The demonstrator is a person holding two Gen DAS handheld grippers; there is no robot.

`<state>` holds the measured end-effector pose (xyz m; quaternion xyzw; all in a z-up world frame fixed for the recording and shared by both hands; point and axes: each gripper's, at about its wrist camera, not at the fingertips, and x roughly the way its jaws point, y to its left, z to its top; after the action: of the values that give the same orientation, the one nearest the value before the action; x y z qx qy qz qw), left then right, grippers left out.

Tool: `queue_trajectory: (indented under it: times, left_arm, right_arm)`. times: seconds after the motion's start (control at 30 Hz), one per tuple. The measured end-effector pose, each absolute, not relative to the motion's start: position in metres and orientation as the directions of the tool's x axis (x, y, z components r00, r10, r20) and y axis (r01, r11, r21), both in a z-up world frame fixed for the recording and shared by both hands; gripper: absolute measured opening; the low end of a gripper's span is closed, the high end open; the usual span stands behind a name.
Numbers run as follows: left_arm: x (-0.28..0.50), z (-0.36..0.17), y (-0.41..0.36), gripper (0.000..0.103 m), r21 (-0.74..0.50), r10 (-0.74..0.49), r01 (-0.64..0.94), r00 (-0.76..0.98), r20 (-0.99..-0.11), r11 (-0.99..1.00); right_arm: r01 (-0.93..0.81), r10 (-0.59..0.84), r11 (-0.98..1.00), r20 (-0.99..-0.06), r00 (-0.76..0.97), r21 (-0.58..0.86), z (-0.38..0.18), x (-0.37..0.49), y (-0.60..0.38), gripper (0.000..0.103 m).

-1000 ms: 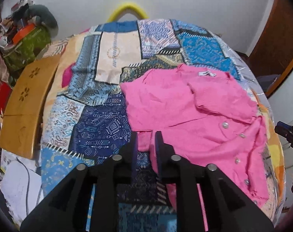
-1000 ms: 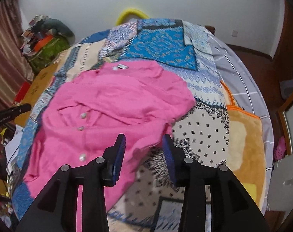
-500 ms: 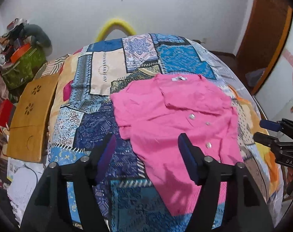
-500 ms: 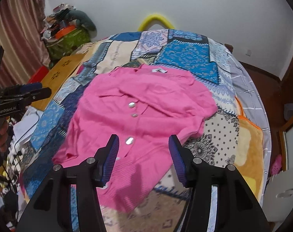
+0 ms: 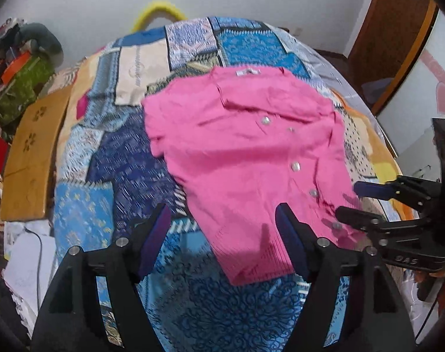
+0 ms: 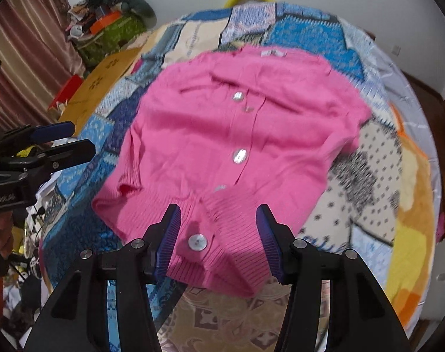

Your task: Fold small clothes

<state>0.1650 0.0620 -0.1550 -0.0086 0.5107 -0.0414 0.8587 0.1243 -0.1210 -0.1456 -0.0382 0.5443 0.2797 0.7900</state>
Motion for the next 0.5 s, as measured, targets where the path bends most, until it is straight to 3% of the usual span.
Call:
queue_trajectory:
  times: [0.23, 0.37, 0.5]
  left_arm:
    - [0.163, -0.176, 0.059, 0.073, -0.089, -0.104, 0.056, 0.421, -0.901, 0.994]
    - [0.164, -0.183, 0.058, 0.073, -0.117, -0.128, 0.053, 0.398, -0.908, 0.992]
    - [0.165, -0.187, 0.053, 0.073, -0.133, -0.143, 0.053, 0.387, -0.911, 0.990]
  right_arm:
    - [-0.478, 0.406, 0.837, -0.888, 0.215, 0.266, -0.169, 0.128, -0.116, 0.049]
    - [-0.481, 0.411, 0.837, -0.880, 0.237, 0.261, -0.171, 0.127, -0.117, 0.019]
    - [-0.492, 0.423, 0.831, -0.869, 0.258, 0.258, -0.169, 0.125, -0.121, 0.009]
